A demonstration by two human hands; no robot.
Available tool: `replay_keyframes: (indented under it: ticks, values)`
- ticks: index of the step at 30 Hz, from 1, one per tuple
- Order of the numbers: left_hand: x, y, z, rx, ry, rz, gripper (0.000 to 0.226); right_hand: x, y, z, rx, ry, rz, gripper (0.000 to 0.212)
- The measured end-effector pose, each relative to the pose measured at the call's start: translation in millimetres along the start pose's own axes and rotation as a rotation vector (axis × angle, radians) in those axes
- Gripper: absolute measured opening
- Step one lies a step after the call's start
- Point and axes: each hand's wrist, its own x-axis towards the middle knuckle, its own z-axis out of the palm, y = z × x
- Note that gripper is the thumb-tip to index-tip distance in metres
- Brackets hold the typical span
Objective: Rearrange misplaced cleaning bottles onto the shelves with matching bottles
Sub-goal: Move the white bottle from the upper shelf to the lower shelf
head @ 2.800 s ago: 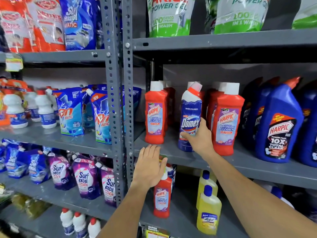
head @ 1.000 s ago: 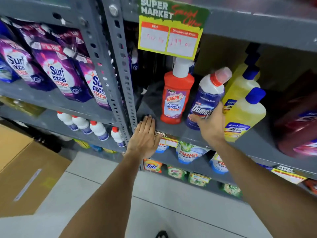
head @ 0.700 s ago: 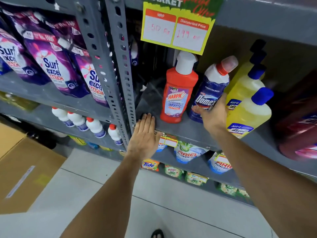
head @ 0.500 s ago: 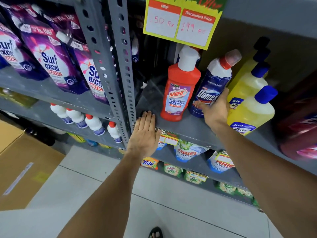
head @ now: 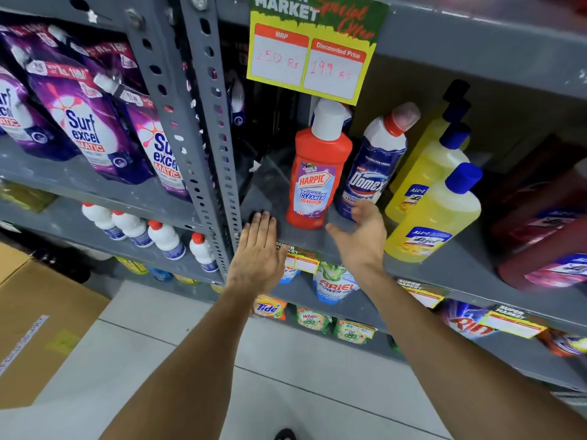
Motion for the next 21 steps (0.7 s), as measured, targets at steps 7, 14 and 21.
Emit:
replay_keyframes:
  ticks: [7,14,21]
  values:
    - [1,0,1,0.017,-0.017,-0.015,0.07,16,-35,1,0.064,-0.227,-0.157,0.078]
    - [1,0,1,0.001,-0.023,-0.02,0.069,23,-45,8,0.026,-0.258,-0.17,0.082]
    - [4,-1,1,-0.016,-0.039,-0.026,0.074,25,-46,7,0.01,-0.251,-0.143,0.067]
